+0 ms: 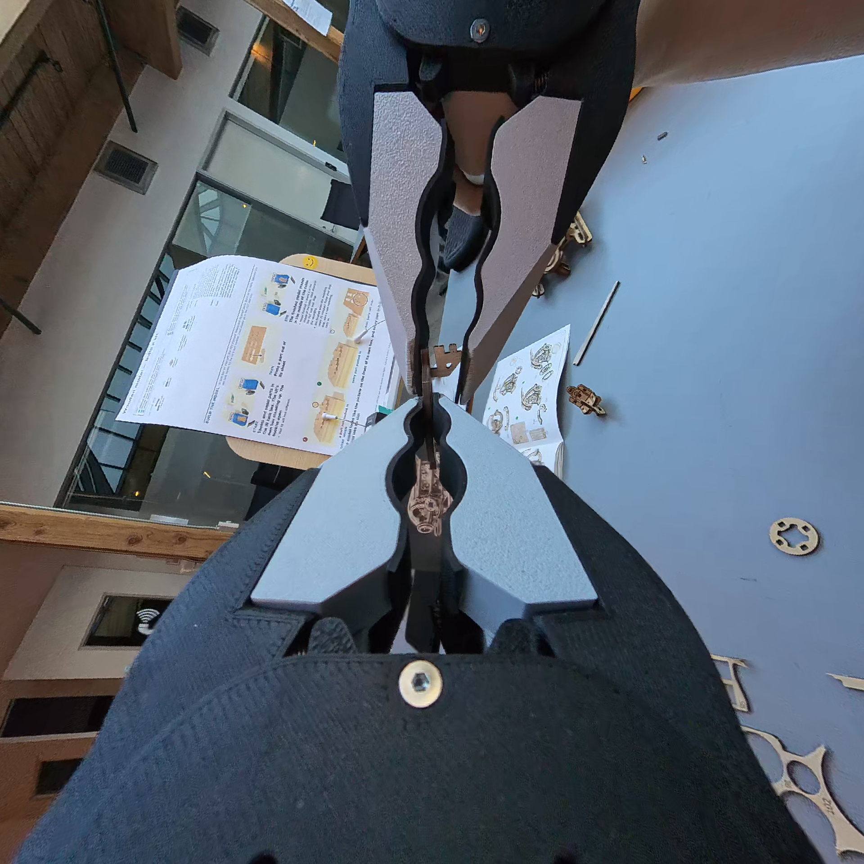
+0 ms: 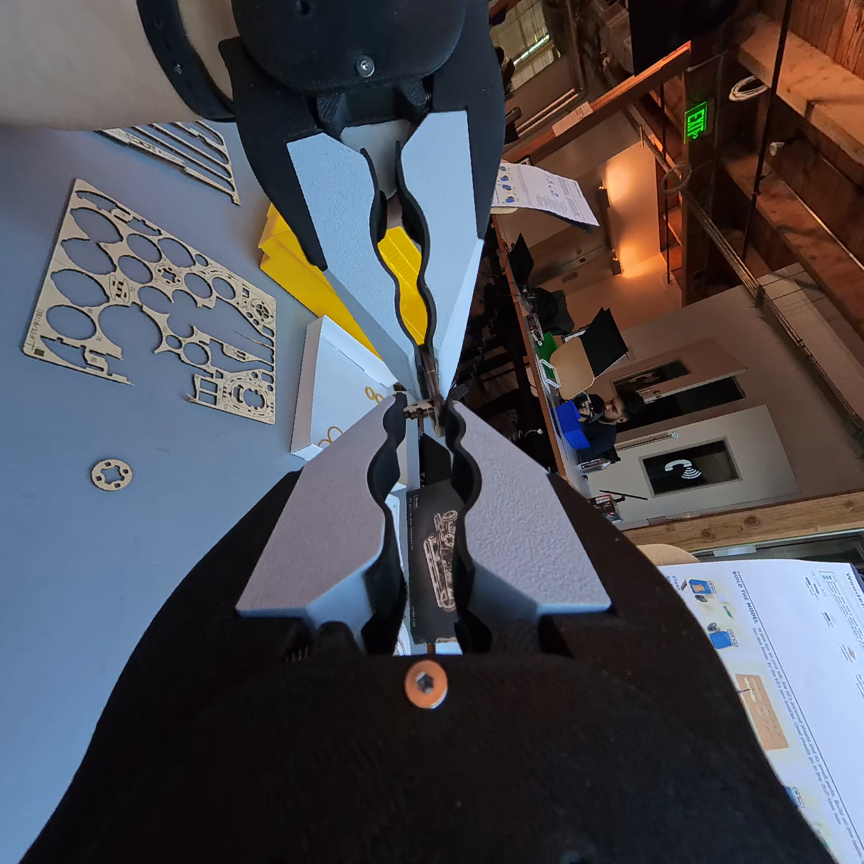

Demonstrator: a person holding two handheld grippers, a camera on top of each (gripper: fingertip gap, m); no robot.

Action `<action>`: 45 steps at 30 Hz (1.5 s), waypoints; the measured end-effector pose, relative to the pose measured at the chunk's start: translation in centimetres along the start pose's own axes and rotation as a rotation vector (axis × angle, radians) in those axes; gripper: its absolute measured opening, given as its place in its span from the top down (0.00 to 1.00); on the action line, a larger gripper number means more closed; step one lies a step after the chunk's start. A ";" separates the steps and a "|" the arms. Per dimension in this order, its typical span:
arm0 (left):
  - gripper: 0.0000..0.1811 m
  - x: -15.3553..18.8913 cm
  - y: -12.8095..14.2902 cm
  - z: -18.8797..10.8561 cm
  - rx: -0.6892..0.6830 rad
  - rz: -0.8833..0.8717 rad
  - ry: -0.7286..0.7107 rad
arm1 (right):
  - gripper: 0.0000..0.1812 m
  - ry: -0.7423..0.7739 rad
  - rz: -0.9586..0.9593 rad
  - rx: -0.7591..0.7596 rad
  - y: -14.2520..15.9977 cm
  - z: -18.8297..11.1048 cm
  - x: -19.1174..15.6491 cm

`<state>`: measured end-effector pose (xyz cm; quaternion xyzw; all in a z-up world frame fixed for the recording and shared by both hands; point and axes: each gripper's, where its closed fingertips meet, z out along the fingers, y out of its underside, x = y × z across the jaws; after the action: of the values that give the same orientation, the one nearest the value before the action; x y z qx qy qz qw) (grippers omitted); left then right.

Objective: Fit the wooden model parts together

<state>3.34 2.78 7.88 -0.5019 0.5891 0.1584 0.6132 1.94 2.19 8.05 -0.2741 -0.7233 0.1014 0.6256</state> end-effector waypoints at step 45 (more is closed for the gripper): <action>1.00 -4.5 1.3 -0.6 -0.139 0.171 -0.316 | 0.81 0.090 0.429 0.099 -0.5 -0.8 3.9</action>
<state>0.78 4.67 11.45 -0.4600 0.5137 0.3268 0.6463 2.31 3.70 11.79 -0.3949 -0.6139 0.2555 0.6340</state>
